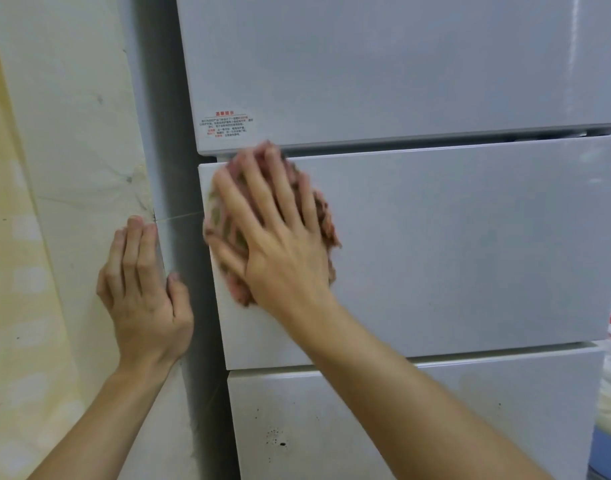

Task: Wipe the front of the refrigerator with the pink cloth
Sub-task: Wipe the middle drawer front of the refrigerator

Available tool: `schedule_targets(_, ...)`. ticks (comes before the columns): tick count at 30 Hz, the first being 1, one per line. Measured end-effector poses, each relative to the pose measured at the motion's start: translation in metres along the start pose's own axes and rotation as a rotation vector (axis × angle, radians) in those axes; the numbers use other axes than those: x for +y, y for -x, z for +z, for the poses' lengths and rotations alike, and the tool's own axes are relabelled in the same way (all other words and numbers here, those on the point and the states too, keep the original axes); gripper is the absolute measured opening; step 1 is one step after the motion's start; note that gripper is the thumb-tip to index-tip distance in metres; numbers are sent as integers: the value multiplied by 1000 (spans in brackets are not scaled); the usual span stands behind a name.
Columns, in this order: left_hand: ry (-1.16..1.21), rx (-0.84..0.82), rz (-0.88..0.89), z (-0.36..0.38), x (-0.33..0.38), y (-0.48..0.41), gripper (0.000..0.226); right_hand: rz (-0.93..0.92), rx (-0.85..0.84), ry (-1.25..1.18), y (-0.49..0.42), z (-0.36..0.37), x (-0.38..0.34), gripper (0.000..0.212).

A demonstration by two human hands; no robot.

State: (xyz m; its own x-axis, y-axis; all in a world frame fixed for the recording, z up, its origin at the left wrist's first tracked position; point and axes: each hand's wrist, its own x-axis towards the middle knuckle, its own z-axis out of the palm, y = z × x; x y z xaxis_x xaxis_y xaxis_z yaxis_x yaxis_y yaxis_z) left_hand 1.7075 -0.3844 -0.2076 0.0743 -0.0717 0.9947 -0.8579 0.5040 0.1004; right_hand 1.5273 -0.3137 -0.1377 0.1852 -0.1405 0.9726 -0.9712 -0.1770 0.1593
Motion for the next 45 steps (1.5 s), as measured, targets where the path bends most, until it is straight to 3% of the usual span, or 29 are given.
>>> schedule_targets(3,11,-12,-4,-2,0,0,70,49,6,32,-8,2,-5,64)
schedule_targets(8,38,-16,-11,-5,3,-1,66,-180,-180,90,81,4,-7,67)
schedule_targets(14,48,-70,-46,-8,15,3,69,-374,-284,135,153,-14,36,72)
schedule_targets(17,69,-62,-4,-8,27,6,68,-262,-187,97,113,-28,65,68)
schedule_targets(21,156,-65,105,-2,50,8,67,44,85,91,18,-40,94,61)
schedule_targets(24,189,-78,119,4,62,12,63,157,131,104,9,-33,81,60)
schedule_targets(26,188,-68,118,8,66,14,62,109,111,87,40,-29,70,58)
schedule_targets(31,165,-60,110,7,70,14,62,-191,-152,135,143,-35,85,62)
schedule_targets(35,154,-78,119,4,79,15,62,-300,-233,139,151,-48,113,65)
schedule_targets(38,163,-77,108,4,85,15,62,-197,-136,112,106,-56,134,67)
schedule_targets(41,167,-71,101,4,87,16,62,66,81,117,42,-66,158,65)
schedule_targets(45,171,-58,78,6,90,17,61,211,137,175,35,-63,148,62)
